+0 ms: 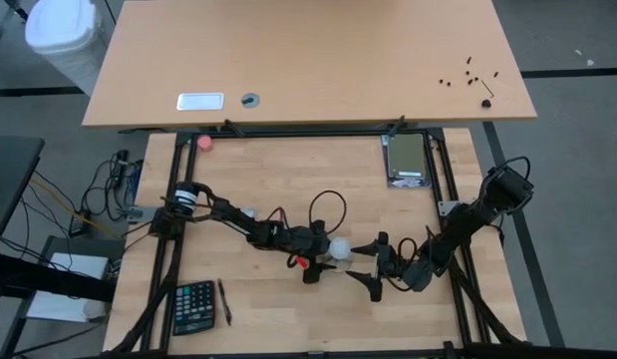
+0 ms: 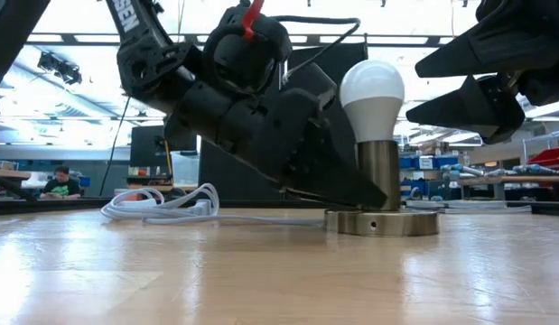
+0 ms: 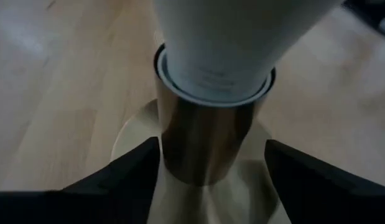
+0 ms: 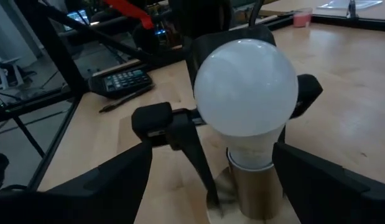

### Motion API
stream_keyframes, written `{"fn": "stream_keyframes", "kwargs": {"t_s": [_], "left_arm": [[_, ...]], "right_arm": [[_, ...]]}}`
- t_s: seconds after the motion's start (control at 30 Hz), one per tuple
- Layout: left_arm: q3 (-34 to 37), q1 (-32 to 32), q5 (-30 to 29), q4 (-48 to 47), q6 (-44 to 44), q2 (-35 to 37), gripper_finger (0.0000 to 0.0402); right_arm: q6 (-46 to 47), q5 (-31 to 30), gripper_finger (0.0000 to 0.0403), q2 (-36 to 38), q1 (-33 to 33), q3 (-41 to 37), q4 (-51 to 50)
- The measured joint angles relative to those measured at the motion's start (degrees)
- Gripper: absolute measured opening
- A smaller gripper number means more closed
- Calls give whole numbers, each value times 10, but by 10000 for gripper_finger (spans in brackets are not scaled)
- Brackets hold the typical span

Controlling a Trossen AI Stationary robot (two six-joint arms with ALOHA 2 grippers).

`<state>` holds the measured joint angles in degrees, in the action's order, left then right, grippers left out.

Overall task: Screw lightbulb
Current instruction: Insert the lightbulb into the lamp

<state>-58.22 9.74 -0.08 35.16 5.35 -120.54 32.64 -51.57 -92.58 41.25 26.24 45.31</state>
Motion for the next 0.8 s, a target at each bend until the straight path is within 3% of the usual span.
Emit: {"fn": "stream_keyframes", "kwargs": {"t_s": [0.47, 0.8], "left_arm": [[0, 0, -38, -315, -22, 121, 300], [25, 2, -57, -366, -3, 166, 300]], "right_arm": [[2, 0, 344, 0, 0, 0, -25], [9, -7, 344, -1, 0, 0, -41]]}}
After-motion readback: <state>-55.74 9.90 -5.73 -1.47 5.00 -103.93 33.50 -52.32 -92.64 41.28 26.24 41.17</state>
